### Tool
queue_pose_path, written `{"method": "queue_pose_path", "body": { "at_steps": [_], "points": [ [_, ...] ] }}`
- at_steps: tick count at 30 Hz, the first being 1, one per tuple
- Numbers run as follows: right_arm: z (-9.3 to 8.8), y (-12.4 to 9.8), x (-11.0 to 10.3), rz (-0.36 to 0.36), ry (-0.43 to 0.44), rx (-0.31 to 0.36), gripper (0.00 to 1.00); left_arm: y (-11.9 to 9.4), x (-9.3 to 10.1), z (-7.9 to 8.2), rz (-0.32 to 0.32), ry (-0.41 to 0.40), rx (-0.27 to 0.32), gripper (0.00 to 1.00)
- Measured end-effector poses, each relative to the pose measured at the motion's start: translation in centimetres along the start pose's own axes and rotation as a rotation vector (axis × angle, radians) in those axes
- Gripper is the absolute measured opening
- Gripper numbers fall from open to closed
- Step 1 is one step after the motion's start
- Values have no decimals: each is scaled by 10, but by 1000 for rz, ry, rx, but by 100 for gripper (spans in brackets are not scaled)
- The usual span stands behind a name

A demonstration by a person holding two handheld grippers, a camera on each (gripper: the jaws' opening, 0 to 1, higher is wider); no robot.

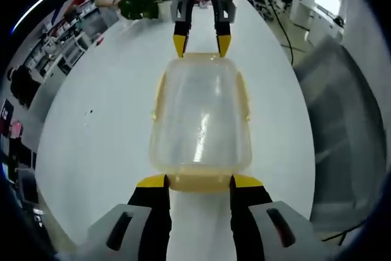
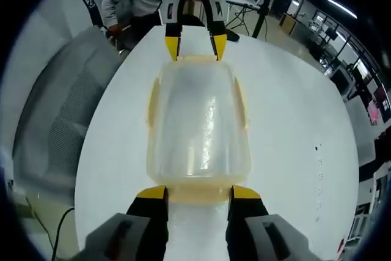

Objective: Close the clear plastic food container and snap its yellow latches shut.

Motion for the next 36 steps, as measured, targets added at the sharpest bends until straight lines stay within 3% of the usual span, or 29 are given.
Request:
{"method": "queue_pose_path", "body": {
  "at_steps": [25, 36],
  "points": [
    [-40, -20, -1, 17, 27, -8, 34, 25, -1, 38, -31, 10, 25, 35],
    [-52, -16, 0, 38, 55, 2, 35, 34, -2, 42, -46, 17, 30, 35]
  ]
}}
Point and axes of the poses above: the point that each gripper's makers call its tool centre point, and the gripper's own axes: y roughly forward along the fingers, x roughly to its right, z roughly out of its top, the point moved 5 cm from there along -y, roughly backward along the fingers, and after that the axes turned 8 degrees about z, right-handed, at the moved point
